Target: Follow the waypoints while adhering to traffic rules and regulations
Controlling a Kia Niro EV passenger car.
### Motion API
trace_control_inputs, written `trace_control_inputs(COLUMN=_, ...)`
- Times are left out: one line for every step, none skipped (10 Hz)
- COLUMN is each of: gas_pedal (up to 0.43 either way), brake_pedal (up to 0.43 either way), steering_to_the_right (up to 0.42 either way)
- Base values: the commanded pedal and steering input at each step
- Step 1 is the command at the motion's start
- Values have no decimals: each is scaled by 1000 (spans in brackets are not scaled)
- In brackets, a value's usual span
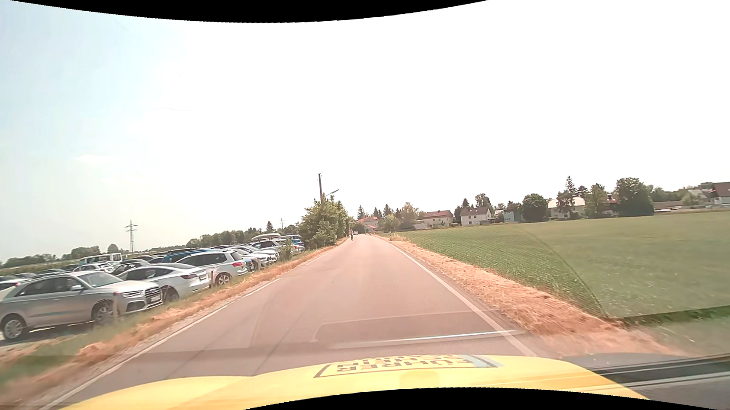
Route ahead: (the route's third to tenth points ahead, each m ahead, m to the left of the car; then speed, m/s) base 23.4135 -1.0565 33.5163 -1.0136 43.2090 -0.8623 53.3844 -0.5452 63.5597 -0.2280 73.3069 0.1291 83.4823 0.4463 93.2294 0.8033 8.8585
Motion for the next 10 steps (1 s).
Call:
trace_control_inputs(gas_pedal=110, brake_pedal=0, steering_to_the_right=-1)
trace_control_inputs(gas_pedal=67, brake_pedal=0, steering_to_the_right=-1)
trace_control_inputs(gas_pedal=67, brake_pedal=0, steering_to_the_right=-1)
trace_control_inputs(gas_pedal=67, brake_pedal=0, steering_to_the_right=-1)
trace_control_inputs(gas_pedal=67, brake_pedal=0, steering_to_the_right=-1)
trace_control_inputs(gas_pedal=79, brake_pedal=0, steering_to_the_right=-1)
trace_control_inputs(gas_pedal=98, brake_pedal=0, steering_to_the_right=-1)
trace_control_inputs(gas_pedal=110, brake_pedal=0, steering_to_the_right=-1)
trace_control_inputs(gas_pedal=118, brake_pedal=0, steering_to_the_right=-1)
trace_control_inputs(gas_pedal=118, brake_pedal=0, steering_to_the_right=-1)
